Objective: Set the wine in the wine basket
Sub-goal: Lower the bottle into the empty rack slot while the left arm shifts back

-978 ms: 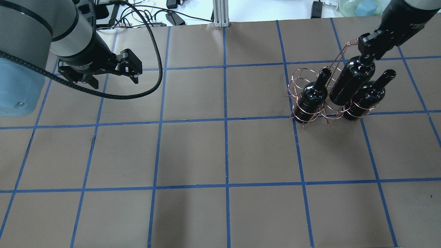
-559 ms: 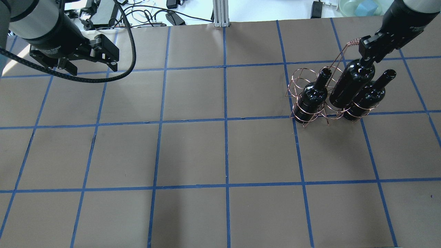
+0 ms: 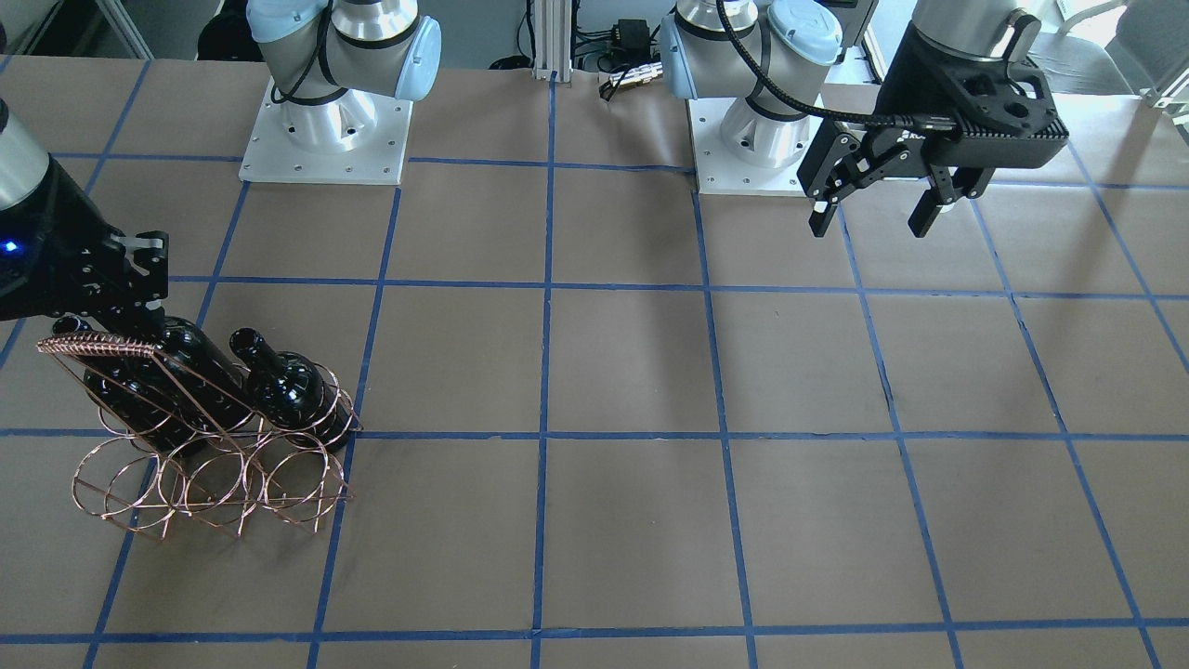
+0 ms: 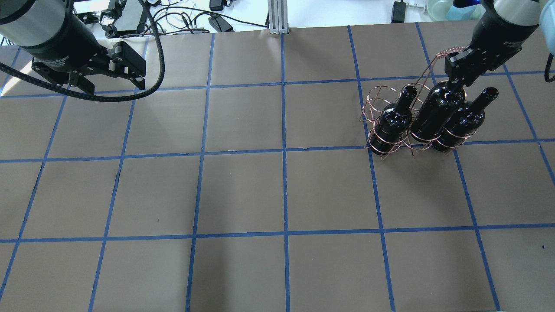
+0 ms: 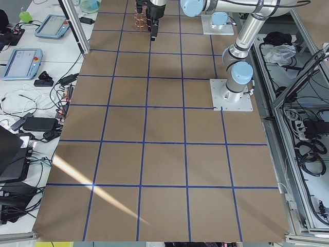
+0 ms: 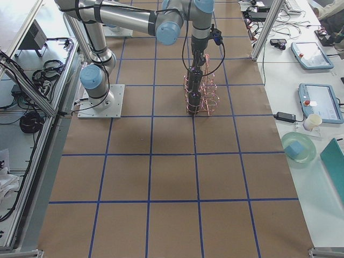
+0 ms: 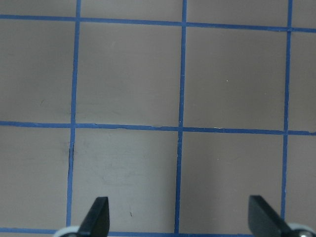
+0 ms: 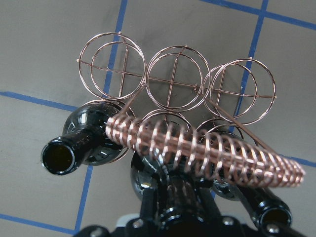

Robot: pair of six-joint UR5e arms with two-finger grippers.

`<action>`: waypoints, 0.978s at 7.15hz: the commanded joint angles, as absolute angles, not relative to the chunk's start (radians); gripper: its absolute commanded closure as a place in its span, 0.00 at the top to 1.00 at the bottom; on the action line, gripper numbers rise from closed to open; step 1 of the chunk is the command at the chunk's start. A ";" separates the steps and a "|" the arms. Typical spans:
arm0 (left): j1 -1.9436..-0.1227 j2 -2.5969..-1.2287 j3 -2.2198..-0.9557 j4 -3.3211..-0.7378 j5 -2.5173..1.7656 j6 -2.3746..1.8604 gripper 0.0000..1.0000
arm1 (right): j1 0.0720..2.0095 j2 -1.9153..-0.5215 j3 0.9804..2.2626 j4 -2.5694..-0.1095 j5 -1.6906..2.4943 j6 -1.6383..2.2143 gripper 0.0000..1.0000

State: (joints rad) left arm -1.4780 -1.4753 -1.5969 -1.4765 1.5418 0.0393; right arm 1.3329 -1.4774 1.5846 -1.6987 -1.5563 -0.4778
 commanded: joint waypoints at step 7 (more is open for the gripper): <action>-1.477 -1.462 -1.585 -1.555 1.546 0.041 1.00 | 1.333 -1.430 1.650 -1.766 -1.548 -0.451 0.05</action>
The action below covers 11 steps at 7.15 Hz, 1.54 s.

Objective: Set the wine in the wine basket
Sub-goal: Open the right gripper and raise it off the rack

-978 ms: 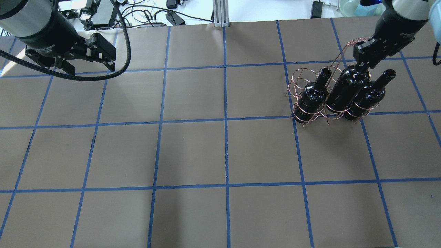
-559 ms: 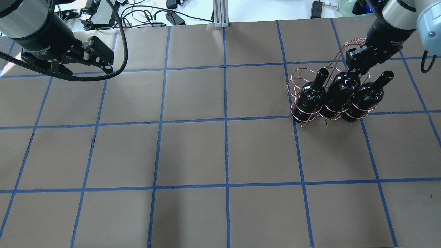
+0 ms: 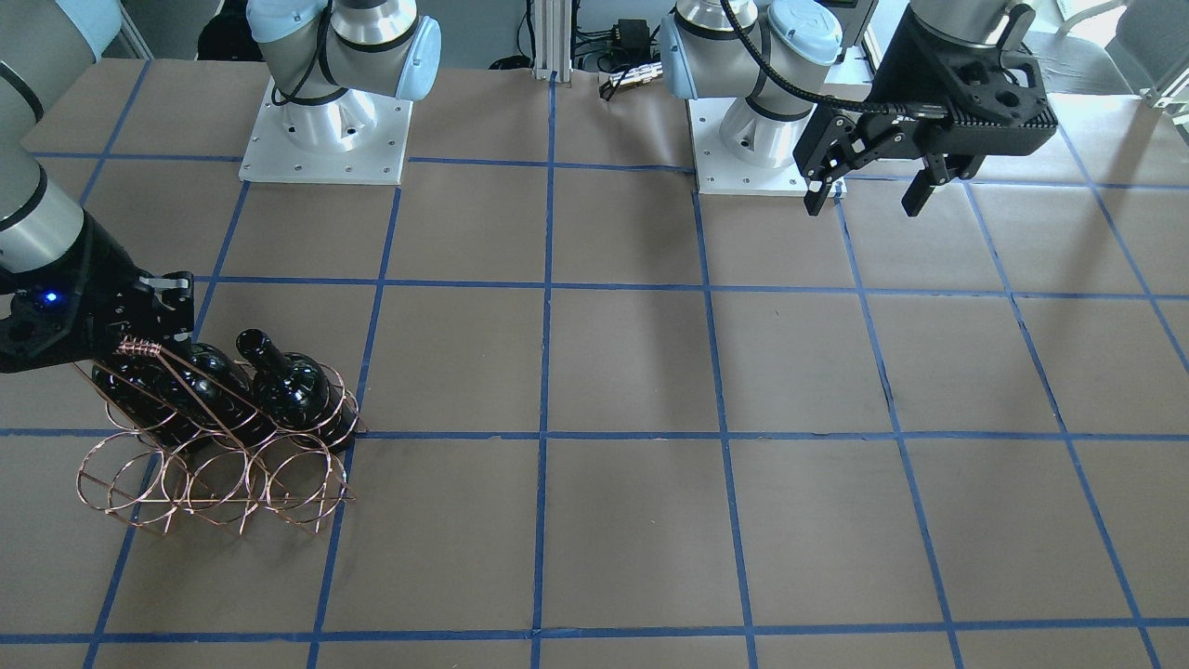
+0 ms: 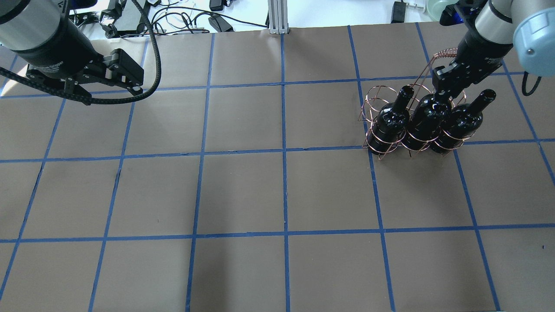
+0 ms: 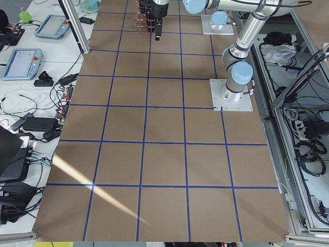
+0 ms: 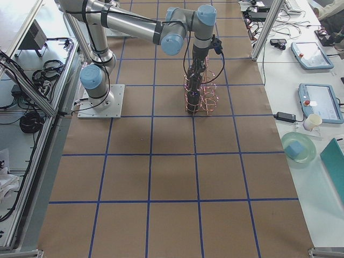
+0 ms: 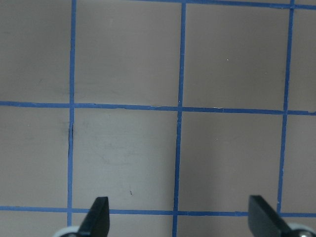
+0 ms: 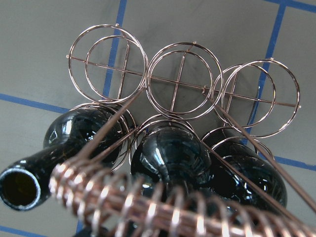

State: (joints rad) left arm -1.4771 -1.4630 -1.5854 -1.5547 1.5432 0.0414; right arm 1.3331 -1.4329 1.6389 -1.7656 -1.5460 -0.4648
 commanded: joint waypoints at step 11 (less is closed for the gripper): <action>-1.477 -1.450 -1.589 -1.554 1.552 0.041 1.00 | 1.596 -1.618 1.496 -1.519 -1.586 0.027 1.00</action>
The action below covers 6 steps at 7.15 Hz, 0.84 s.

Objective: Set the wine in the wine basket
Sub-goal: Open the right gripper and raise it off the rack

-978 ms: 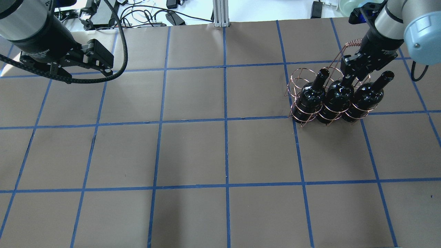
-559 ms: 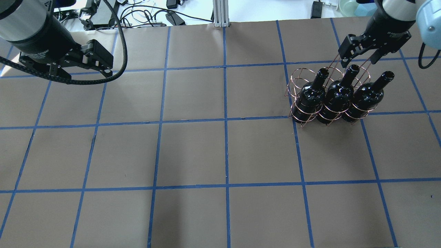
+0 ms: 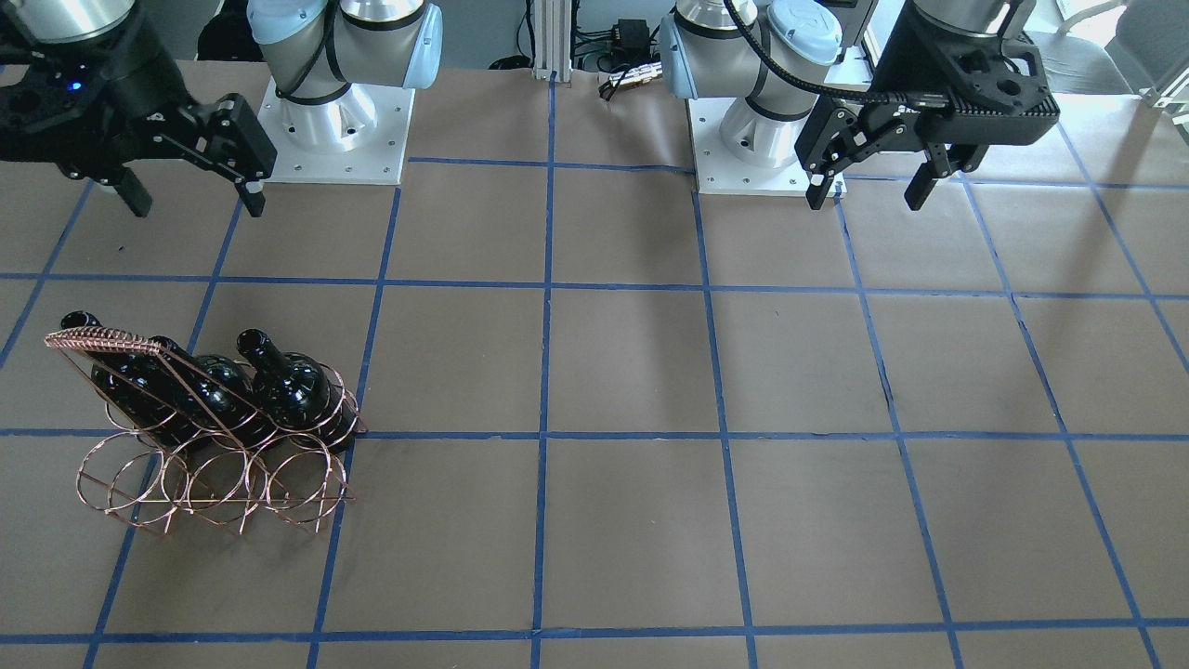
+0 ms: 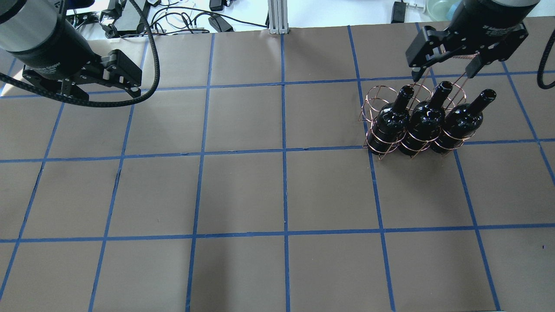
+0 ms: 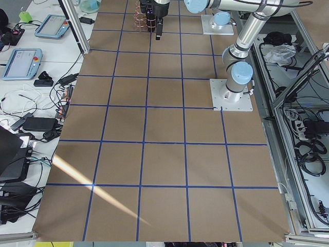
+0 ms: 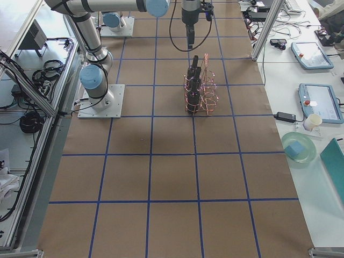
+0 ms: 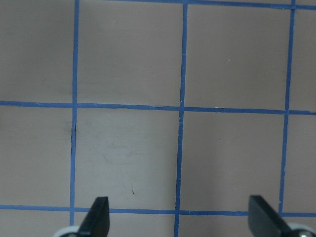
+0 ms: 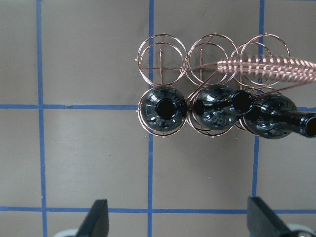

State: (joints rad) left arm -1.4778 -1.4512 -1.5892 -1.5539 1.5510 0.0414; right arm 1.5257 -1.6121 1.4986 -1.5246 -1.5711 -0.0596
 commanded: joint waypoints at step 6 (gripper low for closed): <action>-1.476 -1.445 -1.589 -1.559 1.554 0.040 1.00 | 1.594 -1.612 1.508 -1.514 -1.629 0.015 1.00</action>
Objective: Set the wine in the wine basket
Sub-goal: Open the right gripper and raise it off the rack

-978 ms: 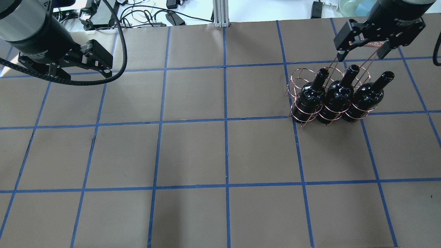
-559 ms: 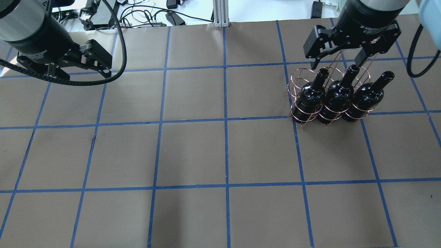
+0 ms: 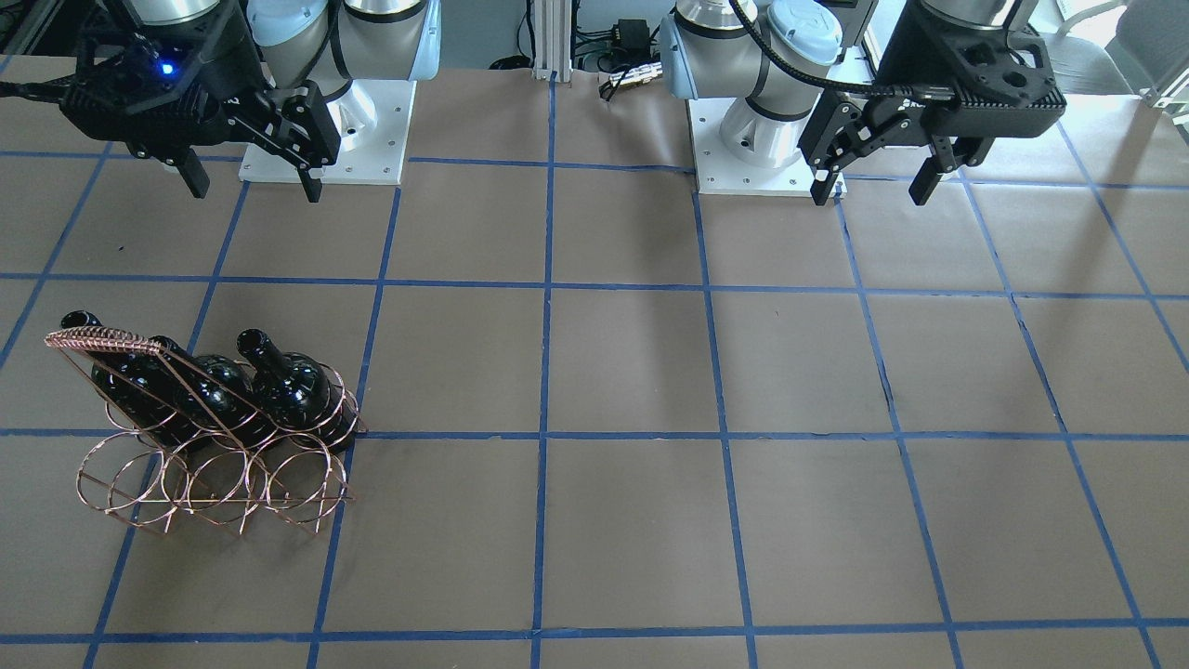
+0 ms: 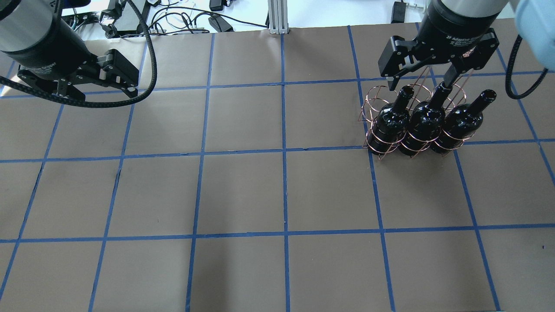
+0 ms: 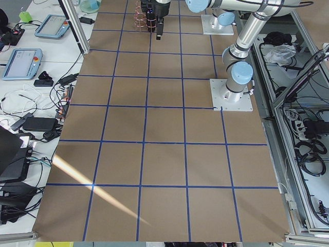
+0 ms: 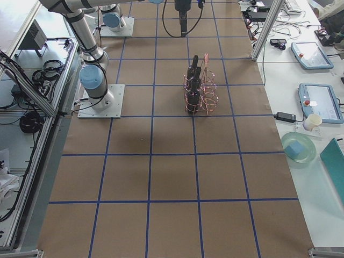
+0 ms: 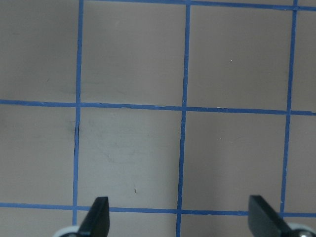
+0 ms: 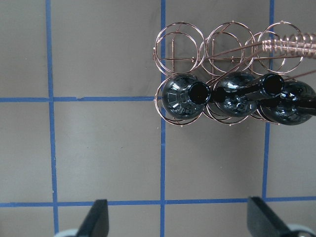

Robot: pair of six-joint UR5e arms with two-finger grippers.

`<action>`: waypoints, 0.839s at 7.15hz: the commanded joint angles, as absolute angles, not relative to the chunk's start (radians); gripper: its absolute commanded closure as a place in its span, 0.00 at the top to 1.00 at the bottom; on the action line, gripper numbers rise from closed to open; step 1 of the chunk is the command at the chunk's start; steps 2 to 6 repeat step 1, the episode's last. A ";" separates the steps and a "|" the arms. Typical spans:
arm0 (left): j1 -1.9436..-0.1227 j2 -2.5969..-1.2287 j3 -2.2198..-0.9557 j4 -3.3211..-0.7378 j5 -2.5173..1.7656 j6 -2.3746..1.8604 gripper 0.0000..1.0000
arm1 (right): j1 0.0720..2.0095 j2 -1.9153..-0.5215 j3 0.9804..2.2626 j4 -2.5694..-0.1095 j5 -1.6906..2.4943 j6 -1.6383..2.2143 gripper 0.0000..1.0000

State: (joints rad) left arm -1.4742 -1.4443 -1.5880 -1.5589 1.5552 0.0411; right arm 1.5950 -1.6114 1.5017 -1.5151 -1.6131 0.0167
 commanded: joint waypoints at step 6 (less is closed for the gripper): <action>-1.473 -1.443 -1.589 -1.559 1.555 0.041 1.00 | 1.592 -1.611 1.509 -1.517 -1.629 0.015 1.00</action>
